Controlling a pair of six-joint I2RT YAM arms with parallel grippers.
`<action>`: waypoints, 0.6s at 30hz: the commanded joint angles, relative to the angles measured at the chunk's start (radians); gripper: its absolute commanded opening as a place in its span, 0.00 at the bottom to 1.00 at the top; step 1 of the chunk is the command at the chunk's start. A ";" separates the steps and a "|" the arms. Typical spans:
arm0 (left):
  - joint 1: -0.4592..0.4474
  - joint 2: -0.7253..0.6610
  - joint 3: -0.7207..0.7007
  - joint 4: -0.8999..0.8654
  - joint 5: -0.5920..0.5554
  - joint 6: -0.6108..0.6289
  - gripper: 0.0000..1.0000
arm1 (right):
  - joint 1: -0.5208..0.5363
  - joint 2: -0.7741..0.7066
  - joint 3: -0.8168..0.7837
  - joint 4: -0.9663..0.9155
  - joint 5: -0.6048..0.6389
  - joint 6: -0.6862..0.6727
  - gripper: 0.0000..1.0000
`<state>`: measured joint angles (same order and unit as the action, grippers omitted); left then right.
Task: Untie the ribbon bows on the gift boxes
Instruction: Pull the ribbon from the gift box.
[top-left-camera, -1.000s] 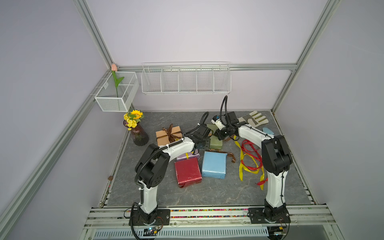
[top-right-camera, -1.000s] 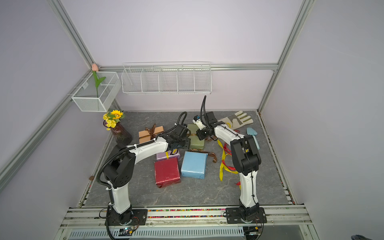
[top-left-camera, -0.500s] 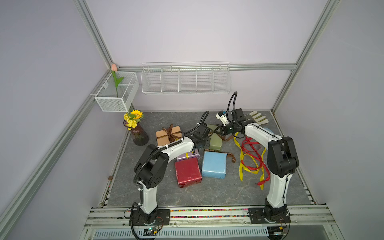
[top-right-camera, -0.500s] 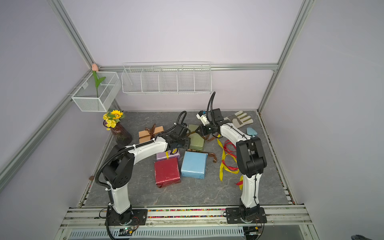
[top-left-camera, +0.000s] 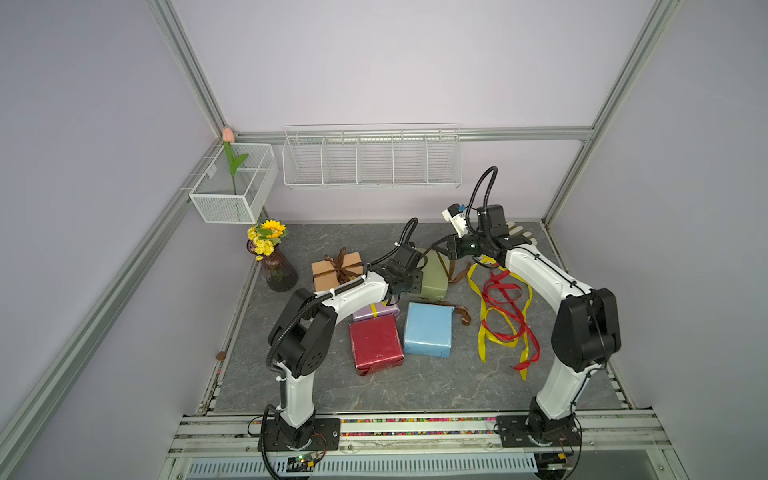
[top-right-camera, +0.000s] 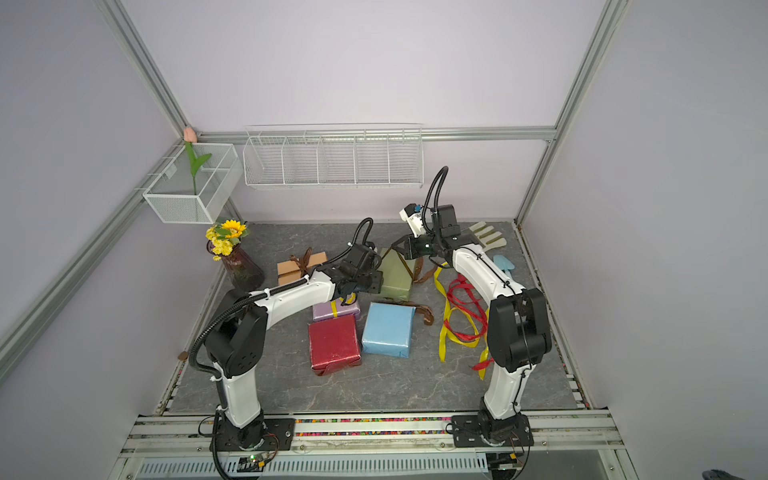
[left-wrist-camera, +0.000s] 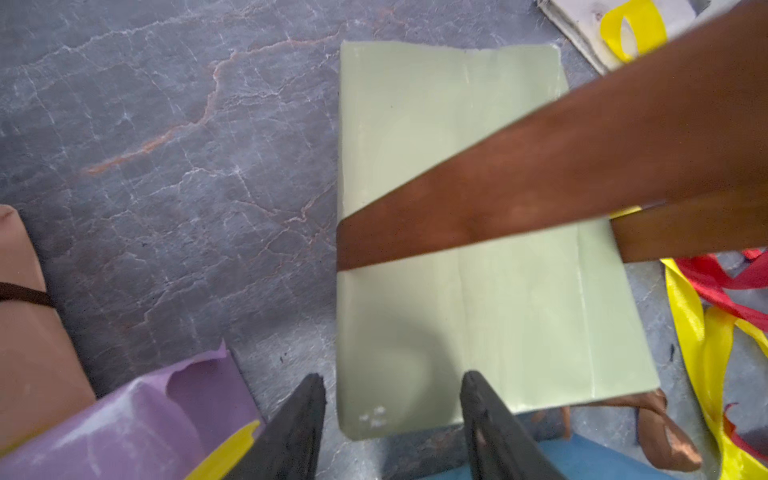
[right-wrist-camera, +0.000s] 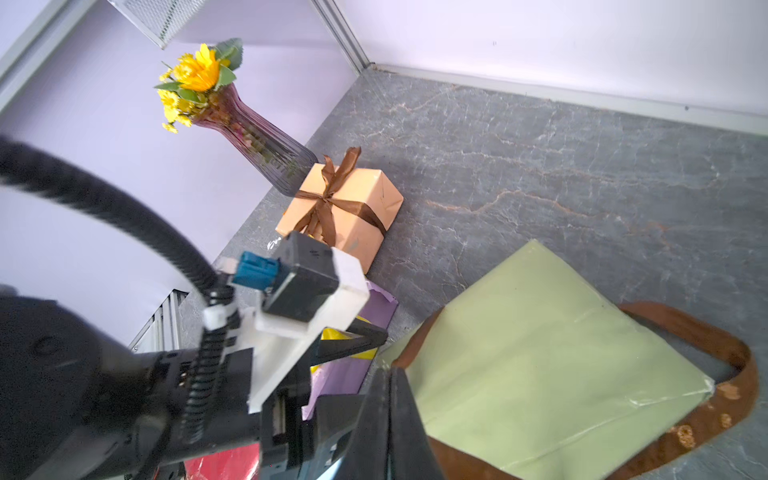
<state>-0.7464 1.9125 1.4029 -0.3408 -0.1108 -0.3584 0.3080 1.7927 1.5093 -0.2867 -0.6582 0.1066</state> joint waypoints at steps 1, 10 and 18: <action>0.003 0.010 0.031 0.018 0.005 -0.005 0.55 | -0.003 -0.070 0.018 0.021 0.001 0.016 0.07; 0.004 0.031 -0.005 0.058 0.002 -0.018 0.55 | -0.003 -0.198 0.056 0.003 0.043 0.037 0.07; 0.007 0.070 -0.018 0.080 0.002 -0.031 0.55 | -0.003 -0.307 0.144 -0.019 0.074 0.041 0.07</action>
<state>-0.7456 1.9511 1.4006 -0.2810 -0.1070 -0.3653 0.3080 1.5333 1.6104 -0.3035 -0.5987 0.1390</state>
